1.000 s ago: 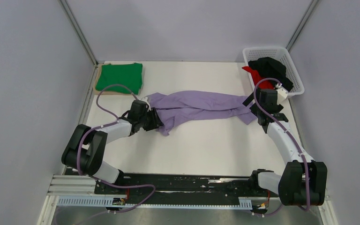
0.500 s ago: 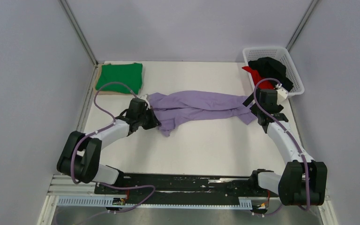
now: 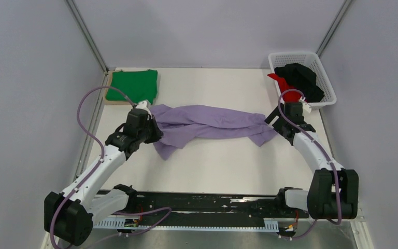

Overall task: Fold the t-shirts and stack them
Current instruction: Flatten out the tshirt

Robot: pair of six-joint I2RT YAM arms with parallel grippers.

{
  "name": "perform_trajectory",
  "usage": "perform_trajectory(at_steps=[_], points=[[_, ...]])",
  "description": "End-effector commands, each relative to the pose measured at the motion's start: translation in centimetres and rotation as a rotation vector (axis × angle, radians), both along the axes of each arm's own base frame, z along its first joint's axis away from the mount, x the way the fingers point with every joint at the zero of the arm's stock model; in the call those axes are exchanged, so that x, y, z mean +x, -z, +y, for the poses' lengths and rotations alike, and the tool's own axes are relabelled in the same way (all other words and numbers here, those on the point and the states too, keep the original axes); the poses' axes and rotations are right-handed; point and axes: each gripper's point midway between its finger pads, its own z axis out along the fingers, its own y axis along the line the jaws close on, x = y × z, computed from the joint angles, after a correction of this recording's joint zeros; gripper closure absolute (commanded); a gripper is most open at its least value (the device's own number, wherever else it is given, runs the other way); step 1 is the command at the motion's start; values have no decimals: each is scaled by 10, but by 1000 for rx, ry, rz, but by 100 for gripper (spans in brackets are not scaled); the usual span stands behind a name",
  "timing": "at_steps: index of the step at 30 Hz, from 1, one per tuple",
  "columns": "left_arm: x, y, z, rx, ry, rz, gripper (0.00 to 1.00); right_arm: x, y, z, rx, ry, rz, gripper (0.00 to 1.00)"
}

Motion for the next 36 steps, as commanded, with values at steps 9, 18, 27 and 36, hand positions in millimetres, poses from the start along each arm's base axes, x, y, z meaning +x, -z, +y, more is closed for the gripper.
perform_trajectory(at_steps=[9, 18, 27, 36], points=[[-8, -3, 15, 70, -28, 29, 100, -13, 56, 22, 103, -60, 192, 18], [-2, -7, 15, 71, -36, 9, 100, 5, 58, 7, 71, 46, 135, 22], [8, -18, 13, 59, -50, -21, 100, 21, 82, 9, 72, 35, 167, 53], [18, -72, 12, -8, -75, -162, 100, 28, 14, 14, 71, -32, -41, 100]])
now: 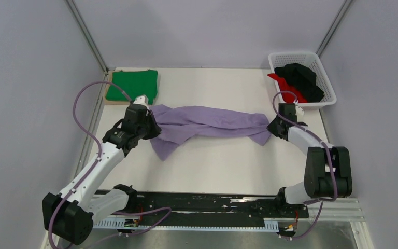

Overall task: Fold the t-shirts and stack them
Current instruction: Flatten out the tshirt

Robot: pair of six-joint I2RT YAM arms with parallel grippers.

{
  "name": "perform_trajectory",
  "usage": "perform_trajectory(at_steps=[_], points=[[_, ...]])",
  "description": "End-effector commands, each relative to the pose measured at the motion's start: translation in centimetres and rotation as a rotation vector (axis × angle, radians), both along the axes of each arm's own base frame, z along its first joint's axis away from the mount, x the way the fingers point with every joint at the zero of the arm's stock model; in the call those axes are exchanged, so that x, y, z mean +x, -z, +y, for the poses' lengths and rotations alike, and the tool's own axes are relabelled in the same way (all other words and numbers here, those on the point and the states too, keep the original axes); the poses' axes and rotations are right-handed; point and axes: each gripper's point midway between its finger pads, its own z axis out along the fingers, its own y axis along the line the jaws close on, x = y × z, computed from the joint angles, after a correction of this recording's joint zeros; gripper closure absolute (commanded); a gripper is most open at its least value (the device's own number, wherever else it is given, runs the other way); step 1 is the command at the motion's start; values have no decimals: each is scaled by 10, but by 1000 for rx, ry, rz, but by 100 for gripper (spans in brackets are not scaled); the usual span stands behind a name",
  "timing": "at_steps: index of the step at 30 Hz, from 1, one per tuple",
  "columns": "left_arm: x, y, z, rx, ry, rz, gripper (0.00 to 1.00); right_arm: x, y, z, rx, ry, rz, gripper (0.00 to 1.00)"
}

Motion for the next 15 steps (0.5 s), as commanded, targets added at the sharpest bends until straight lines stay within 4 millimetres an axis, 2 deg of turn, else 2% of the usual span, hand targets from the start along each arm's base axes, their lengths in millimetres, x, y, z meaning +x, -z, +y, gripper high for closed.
perform_trajectory(at_steps=[1, 2, 3, 4, 5, 6, 7, 8, 9, 10, 11, 12, 13, 14, 15], points=[[19, -77, 2, -56, -34, -218, 100, 13, -70, 3, -10, -44, -211, 100], [17, -90, 4, -64, -39, -253, 100, 11, -89, 3, -14, -53, -253, 100], [17, -115, 7, -73, -46, -315, 100, 9, -108, 4, -19, -63, -298, 100], [15, -124, 9, -75, -51, -339, 100, 6, -126, 4, -21, -74, -340, 100], [12, -145, 13, -82, -58, -394, 100, 3, -147, 7, -21, -94, -392, 100], [11, -157, 15, -86, -59, -426, 100, -1, -168, 10, -17, -113, -448, 100], [6, -185, 19, -96, -65, -496, 100, -6, -193, 13, -11, -133, -515, 100], [3, -199, 22, -99, -67, -531, 100, -12, -218, 18, -6, -159, -583, 100], [-5, -229, 26, -111, -64, -606, 100, -20, -246, 27, 14, -207, -661, 100], [-9, -244, 28, -115, -60, -644, 100, -28, -273, 33, 20, -242, -736, 100], [-19, -274, 31, -128, -52, -726, 100, -38, -300, 37, 21, -272, -805, 100], [-25, -289, 33, -133, -46, -765, 100, -49, -327, 40, 11, -300, -877, 100], [-37, -316, 37, -140, -35, -838, 100, -61, -351, 43, 1, -320, -942, 100], [-43, -330, 39, -143, -29, -872, 100, -74, -375, 44, -11, -332, -1006, 100], [-56, -352, 42, -146, -17, -932, 100, -89, -401, 45, -24, -343, -1075, 100]])
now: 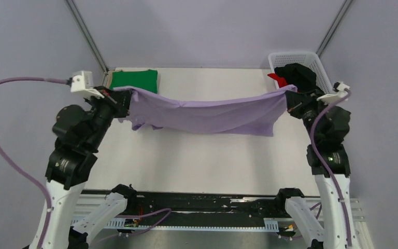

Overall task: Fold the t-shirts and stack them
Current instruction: Flatten out the tshirt

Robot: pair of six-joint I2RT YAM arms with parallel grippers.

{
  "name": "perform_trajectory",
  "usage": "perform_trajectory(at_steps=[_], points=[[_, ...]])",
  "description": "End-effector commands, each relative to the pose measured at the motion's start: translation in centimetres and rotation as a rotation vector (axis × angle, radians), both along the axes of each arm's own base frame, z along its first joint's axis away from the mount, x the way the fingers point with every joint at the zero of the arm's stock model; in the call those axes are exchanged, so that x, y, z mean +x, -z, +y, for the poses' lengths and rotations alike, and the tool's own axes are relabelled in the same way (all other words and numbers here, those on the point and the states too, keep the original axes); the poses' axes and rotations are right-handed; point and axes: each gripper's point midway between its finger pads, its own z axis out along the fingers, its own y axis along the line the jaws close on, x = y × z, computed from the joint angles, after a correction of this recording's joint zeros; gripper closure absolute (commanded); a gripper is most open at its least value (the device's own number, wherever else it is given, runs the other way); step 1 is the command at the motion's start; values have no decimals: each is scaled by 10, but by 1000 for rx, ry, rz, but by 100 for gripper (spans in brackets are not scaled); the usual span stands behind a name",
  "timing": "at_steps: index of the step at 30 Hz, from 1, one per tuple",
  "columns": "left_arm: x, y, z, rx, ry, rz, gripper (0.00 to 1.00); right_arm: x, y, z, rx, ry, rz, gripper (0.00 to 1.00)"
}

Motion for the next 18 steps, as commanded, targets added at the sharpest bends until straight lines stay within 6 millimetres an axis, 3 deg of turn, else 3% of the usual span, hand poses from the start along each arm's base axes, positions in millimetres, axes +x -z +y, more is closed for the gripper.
perform_trajectory(at_steps=[1, 3, 5, 7, 11, 15, 18], points=[[-41, -96, 18, 5, 3, -281, 100, -61, -119, 14, -62, -96, -332, 100], [-72, -141, 25, -11, 23, -396, 100, -92, -153, 17, -77, -113, -436, 100], [-96, -171, 29, -14, 47, -486, 100, -119, -181, 21, -95, -132, -524, 100], [-120, -198, 33, -14, 67, -570, 100, -143, -204, 24, -115, -149, -592, 100], [-155, -232, 35, 10, 113, -681, 100, -177, -235, 28, -154, -170, -681, 100], [-163, -253, 36, 37, 122, -723, 100, -196, -253, 29, -175, -175, -735, 100], [-151, -259, 35, 53, 99, -717, 100, -195, -259, 26, -179, -157, -740, 100]])
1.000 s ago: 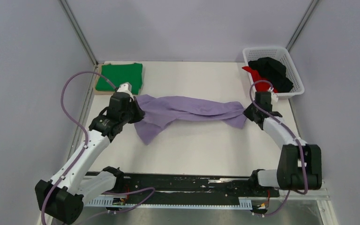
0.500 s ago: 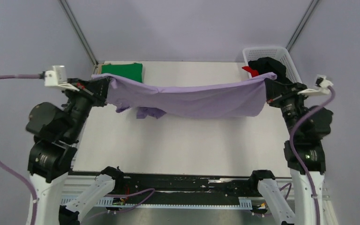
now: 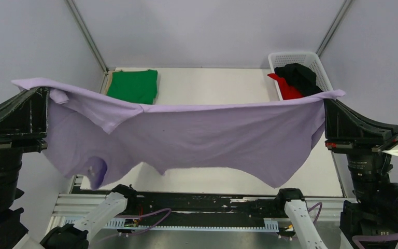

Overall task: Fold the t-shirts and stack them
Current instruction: Flatten out the tshirt

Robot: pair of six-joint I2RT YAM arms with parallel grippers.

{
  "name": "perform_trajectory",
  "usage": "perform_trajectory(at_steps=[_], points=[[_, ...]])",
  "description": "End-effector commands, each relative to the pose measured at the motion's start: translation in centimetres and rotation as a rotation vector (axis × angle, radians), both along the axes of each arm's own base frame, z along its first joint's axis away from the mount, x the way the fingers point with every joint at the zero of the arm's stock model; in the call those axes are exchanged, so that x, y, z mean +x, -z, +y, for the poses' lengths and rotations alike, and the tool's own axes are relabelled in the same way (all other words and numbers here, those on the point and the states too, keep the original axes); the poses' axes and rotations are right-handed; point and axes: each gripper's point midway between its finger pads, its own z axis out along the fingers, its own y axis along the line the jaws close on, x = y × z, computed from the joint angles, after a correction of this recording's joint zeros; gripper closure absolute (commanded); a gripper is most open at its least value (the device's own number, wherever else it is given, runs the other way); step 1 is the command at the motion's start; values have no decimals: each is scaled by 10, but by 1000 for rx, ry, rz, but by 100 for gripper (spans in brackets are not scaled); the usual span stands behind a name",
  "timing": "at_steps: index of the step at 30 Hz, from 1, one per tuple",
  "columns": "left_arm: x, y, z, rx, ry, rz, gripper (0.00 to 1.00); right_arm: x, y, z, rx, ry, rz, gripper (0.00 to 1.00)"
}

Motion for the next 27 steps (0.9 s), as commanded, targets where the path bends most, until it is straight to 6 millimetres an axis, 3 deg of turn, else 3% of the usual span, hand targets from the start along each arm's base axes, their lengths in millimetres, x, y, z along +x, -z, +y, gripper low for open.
perform_trajectory(at_steps=[1, 4, 7, 8, 9, 12, 15, 18, 19, 20, 21, 22, 23, 24, 25, 26, 27], points=[[45, -1, -12, 73, -54, 47, 100, 9, -4, -3, -25, 28, 17, 100], [73, 5, -15, 84, -92, 87, 100, 30, 3, -8, -12, 54, 63, 100], [126, 28, -14, 80, -198, 183, 98, 69, 25, -17, 12, 101, 160, 100], [138, 35, -12, 81, -227, 208, 96, 89, 38, -20, 19, 119, 210, 100], [166, 53, -10, 91, -289, 267, 95, 105, 50, -23, 24, 139, 254, 100], [220, 99, -6, 118, -420, 397, 92, 165, 106, -36, 33, 212, 432, 100], [291, 184, -9, 183, -541, 583, 91, 224, 186, -61, 66, 356, 628, 100], [347, 269, -22, 252, -526, 734, 85, 271, 265, -67, 46, 405, 790, 100], [373, 308, -31, 279, -509, 816, 85, 285, 287, -67, 34, 402, 823, 99], [387, 326, -32, 286, -490, 854, 85, 301, 309, -66, 21, 399, 855, 98], [412, 370, -40, 317, -467, 944, 85, 315, 328, -65, 1, 395, 871, 98], [428, 380, -46, 319, -414, 963, 84, 330, 345, -65, -16, 396, 887, 93], [450, 423, -54, 355, -386, 1045, 81, 346, 356, -65, -26, 396, 897, 86], [466, 420, -60, 340, -336, 1047, 72, 357, 366, -64, -40, 393, 921, 71], [483, 460, -66, 365, -309, 1123, 43, 368, 374, -65, -46, 397, 947, 52], [493, 451, -73, 353, -260, 1130, 21, 373, 382, -64, -56, 392, 980, 38], [503, 478, -78, 370, -239, 1189, 6, 378, 383, -63, -57, 390, 995, 28]])
